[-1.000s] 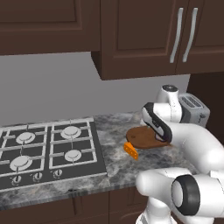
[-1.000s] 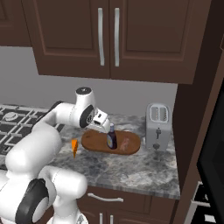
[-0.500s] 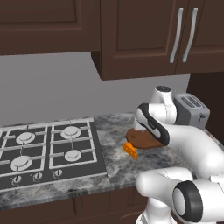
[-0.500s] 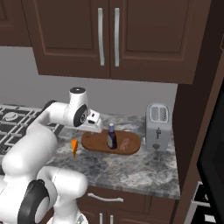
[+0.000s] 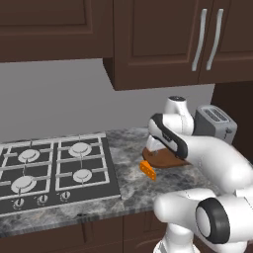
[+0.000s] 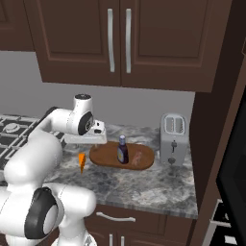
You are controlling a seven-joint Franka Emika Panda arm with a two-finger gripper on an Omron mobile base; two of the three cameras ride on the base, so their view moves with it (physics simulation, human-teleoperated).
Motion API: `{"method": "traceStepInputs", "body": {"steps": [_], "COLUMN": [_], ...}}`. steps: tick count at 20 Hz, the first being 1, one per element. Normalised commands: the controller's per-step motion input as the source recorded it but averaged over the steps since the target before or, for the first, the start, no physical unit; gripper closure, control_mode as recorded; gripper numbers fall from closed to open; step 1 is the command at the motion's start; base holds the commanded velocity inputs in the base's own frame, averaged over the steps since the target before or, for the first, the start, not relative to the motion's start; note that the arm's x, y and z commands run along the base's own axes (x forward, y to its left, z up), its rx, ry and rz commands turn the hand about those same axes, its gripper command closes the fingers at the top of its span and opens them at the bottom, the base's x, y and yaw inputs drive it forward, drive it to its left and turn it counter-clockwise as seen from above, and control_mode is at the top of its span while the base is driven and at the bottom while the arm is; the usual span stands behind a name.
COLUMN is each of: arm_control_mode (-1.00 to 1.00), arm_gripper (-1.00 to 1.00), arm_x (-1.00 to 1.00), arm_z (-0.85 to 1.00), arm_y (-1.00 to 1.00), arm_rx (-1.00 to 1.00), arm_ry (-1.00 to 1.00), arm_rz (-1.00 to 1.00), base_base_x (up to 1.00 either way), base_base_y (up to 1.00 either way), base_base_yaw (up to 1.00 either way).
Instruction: Retrieve the reheated potato from the microwave, then place the potato, cheese, and condiment on the cutting board.
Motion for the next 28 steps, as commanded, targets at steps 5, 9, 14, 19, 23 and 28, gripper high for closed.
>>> {"method": "traceStepInputs", "body": {"steps": [5,9,14,19,23,28], "arm_control_mode": [-1.0,-1.0,-1.0,-1.0,-1.0,-1.0], "arm_gripper": [-1.0,-1.0,-1.0,-1.0,-1.0,-1.0], "arm_x": [-0.1,-0.01,-0.01,0.18,0.15,0.1], "arm_z": [-0.05,-0.12,-0.18,-0.37,-0.41,-0.34], "arm_y": [0.07,0.09,0.23,0.29,0.1,0.05], "arm_rx": [0.0,0.0,0.0,0.0,0.0,0.0], "arm_ry": [0.09,0.09,0.0,0.0,0.0,-0.04], "arm_rz": [0.23,0.17,0.06,0.0,-0.01,-0.04], "base_base_x": [0.0,0.0,0.0,0.0,0.0,0.0], "base_base_y": [0.0,0.0,0.0,0.0,0.0,0.0], "base_base_yaw": [0.0,0.0,0.0,0.0,0.0,0.0]}}
